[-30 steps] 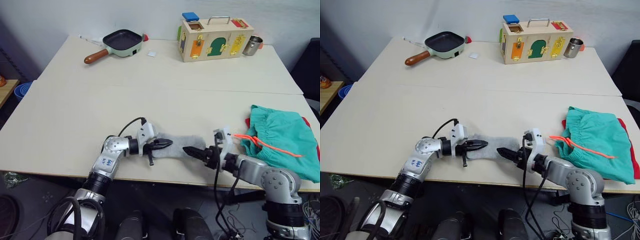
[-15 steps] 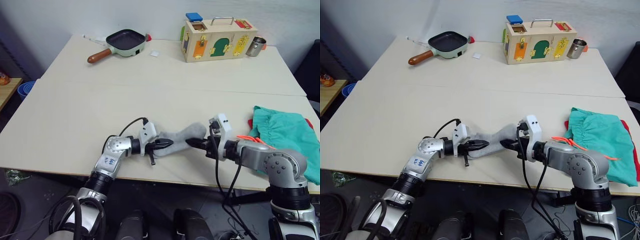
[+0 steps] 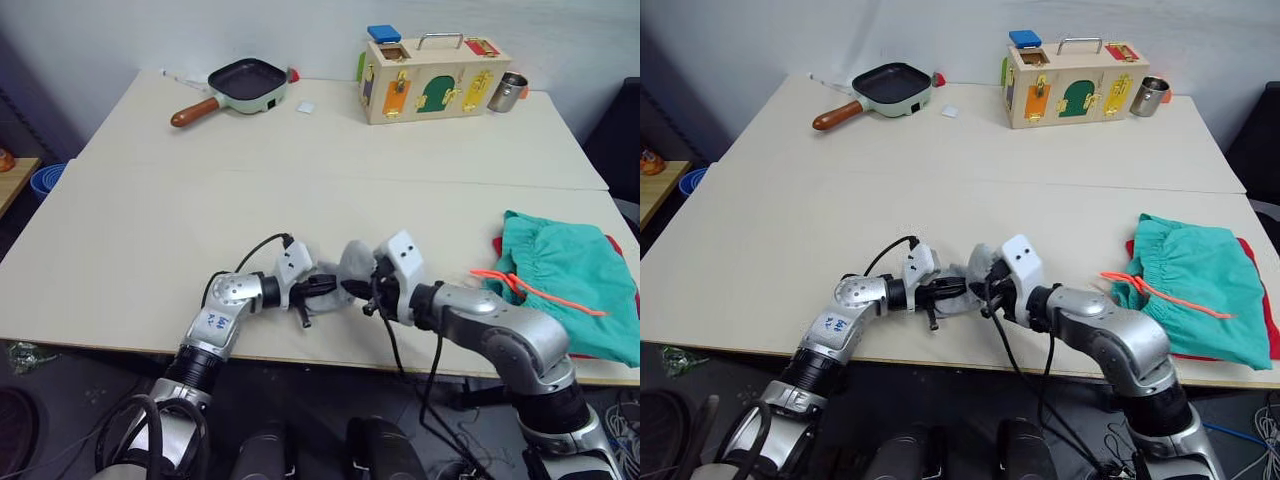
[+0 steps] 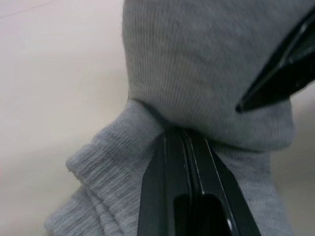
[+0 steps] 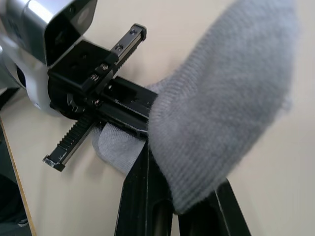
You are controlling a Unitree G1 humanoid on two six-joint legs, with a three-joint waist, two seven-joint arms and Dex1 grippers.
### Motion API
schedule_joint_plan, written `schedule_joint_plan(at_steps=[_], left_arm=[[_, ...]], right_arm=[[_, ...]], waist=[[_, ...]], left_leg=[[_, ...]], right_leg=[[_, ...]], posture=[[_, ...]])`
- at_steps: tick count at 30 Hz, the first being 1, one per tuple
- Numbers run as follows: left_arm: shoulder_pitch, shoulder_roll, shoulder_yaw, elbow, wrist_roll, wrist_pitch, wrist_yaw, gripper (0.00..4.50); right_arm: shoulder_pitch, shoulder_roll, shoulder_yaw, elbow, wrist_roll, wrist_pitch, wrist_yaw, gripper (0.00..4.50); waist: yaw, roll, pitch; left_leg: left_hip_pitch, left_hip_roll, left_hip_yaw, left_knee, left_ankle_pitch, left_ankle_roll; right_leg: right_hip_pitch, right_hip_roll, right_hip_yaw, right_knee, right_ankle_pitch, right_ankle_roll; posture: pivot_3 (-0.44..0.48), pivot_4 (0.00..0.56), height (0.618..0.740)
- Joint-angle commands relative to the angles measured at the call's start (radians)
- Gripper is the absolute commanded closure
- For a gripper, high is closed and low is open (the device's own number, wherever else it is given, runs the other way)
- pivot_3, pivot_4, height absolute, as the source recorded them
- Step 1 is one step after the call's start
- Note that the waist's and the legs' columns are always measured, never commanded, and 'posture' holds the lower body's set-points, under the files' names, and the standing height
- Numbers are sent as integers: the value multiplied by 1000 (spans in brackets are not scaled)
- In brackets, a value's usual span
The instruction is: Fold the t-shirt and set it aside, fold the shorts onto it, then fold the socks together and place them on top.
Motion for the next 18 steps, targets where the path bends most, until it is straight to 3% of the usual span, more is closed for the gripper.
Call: schedule_joint_plan(at_steps=[1, 7, 10, 18], left_arm=[[34, 33, 12, -22, 5, 56, 9, 4500], [61, 90, 53, -101, -34, 100, -13, 4500], [77, 135, 105, -158, -98, 122, -53, 4500], [86, 254, 258, -215, -248, 199, -131, 4500]], right_arm=[[-19, 27, 26, -26, -25, -23, 15, 4487], [-35, 64, 48, 16, -53, -1, 39, 4487], [-49, 59, 68, 42, -78, -18, 75, 3794], [-80, 62, 91, 101, -123, -143, 208, 1142]], waist=[[-5, 0, 0], [-23, 0, 0], [-25, 0, 0], [-20, 0, 0]], left_leg=[[0, 0, 0, 0, 0, 0], [0, 0, 0, -1, 0, -1], [0, 0, 0, -2, 0, -1], [-1, 0, 0, -2, 0, -2]], right_leg=[[0, 0, 0, 0, 0, 0], [0, 0, 0, 0, 0, 0], [-1, 0, 0, 0, 0, -1], [-2, 0, 0, -2, 0, -1]], posture=[[0, 150, 740], [0, 150, 740], [0, 150, 740], [0, 150, 740]])
